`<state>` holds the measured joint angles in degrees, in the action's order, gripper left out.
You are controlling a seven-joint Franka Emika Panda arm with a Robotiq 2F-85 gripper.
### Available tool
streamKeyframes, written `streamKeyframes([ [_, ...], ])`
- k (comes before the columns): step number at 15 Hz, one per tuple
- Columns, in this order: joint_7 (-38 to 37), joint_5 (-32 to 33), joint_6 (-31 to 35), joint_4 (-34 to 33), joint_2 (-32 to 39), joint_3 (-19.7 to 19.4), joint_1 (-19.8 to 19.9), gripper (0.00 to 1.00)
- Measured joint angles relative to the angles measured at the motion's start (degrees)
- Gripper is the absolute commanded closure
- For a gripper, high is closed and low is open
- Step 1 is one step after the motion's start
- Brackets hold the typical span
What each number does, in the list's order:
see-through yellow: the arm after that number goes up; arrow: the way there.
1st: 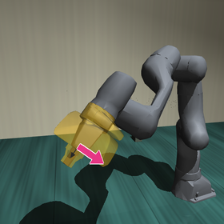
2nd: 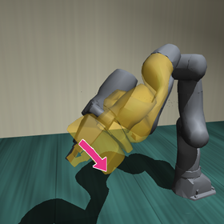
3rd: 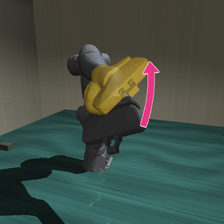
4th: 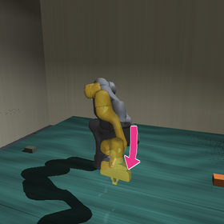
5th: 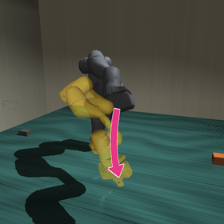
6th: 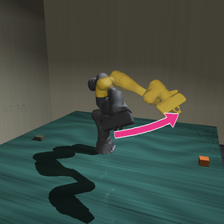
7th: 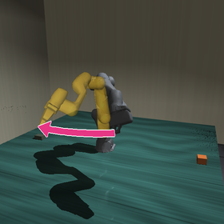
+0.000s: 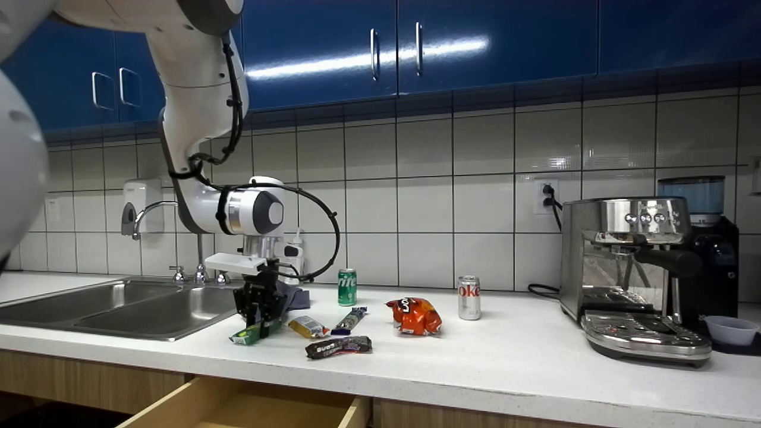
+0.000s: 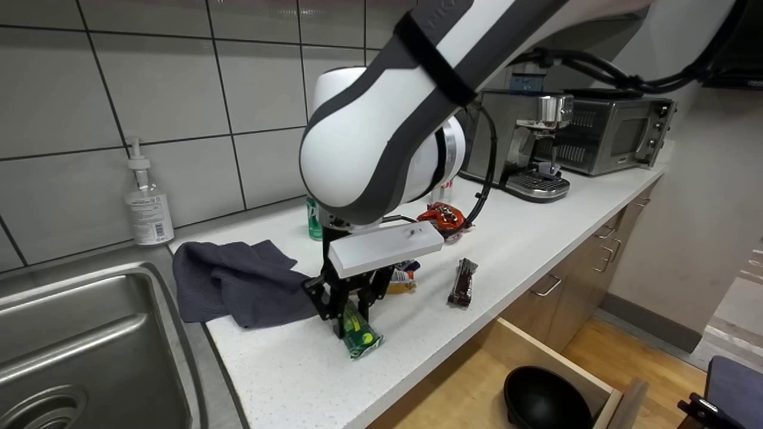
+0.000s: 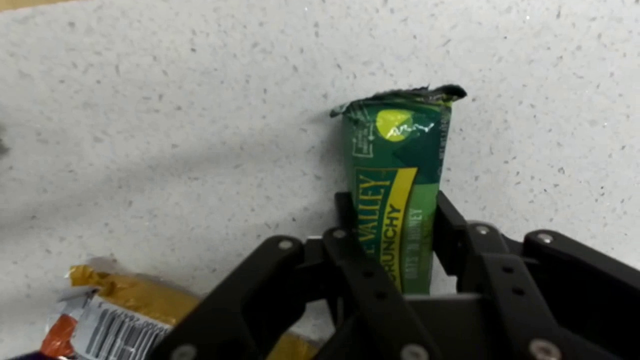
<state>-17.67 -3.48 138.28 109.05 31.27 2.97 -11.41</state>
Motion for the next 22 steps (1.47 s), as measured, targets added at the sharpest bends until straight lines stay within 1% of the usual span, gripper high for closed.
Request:
streamKeyframes([
  [6,0.0,0.3,0.7,0.1,-0.3,0.0,-0.4,0.85],
  [10,0.0,0.4,1.7,1.7,-1.9,0.0,-0.9,0.85],
  [14,0.0,0.5,3.4,6.1,-5.1,0.1,-1.5,0.85],
  [22,-0.2,0.6,5.0,19.3,-14.4,0.9,-2.5,0.85],
])
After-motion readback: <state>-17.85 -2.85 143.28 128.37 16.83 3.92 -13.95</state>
